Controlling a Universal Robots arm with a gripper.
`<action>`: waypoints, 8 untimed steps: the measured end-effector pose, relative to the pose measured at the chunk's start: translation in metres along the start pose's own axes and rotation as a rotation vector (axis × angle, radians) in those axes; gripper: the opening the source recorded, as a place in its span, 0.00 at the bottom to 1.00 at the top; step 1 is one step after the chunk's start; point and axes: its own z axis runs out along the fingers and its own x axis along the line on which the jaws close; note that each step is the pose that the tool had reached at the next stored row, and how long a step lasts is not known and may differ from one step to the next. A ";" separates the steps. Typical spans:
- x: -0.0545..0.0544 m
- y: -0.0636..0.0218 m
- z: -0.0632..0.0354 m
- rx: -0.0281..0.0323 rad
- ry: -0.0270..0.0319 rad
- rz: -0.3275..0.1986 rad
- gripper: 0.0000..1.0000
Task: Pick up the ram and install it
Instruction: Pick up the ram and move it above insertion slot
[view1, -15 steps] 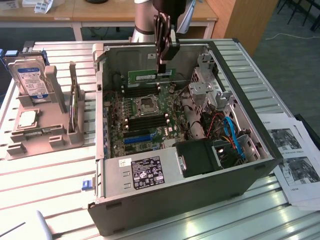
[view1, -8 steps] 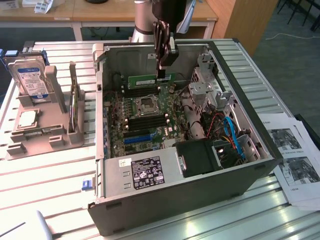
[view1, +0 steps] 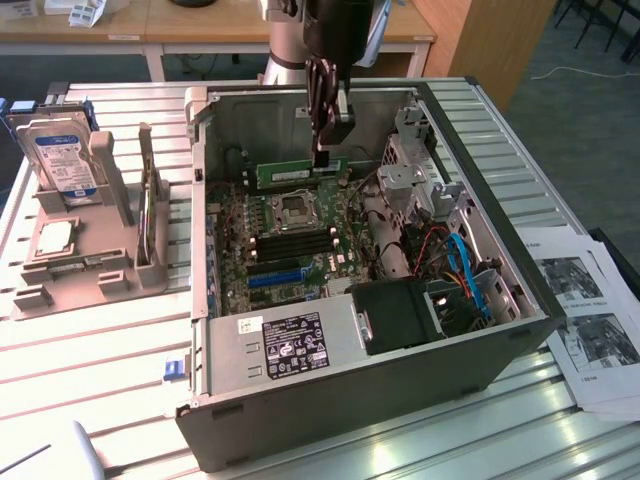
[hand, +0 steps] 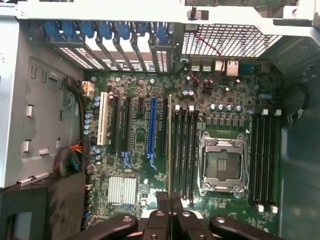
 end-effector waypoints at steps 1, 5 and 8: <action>0.000 0.0000 0.0006 0.0000 0.0001 0.000 0.12; 0.000 0.0000 0.0006 -0.0001 0.0001 0.000 0.12; 0.000 -0.0001 0.0023 0.0001 -0.0002 0.000 0.12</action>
